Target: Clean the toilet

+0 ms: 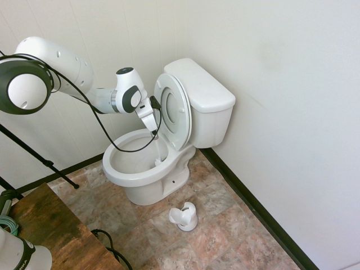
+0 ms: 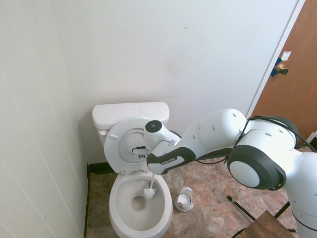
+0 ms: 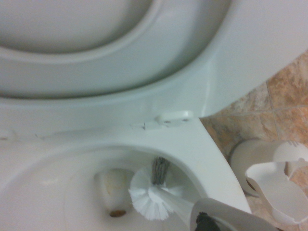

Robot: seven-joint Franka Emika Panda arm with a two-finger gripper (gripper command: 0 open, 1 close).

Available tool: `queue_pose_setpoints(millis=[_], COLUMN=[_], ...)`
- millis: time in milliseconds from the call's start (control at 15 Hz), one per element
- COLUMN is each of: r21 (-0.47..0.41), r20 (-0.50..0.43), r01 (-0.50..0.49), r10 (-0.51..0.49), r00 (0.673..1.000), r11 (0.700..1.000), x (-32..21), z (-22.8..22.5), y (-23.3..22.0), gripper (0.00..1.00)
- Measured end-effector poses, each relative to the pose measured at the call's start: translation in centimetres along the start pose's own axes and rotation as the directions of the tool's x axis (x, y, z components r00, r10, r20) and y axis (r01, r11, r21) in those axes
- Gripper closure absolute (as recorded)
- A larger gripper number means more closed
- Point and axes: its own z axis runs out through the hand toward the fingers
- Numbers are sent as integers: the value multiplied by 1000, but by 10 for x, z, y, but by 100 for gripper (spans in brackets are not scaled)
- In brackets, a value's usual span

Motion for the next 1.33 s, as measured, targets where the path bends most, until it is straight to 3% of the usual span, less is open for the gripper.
queue_pose_setpoints(millis=[467, 933, 1333], r21=[52, 36, 11], r20=[-15, 5, 35], r01=[-5, 37, 58], r10=[6, -37, -59], r00=[1000, 999, 998], r11=[999, 999, 998], x=[-43, -98, -102], z=[1, -11, -81], y=[-45, -46, -12], gripper=[100, 100, 100])
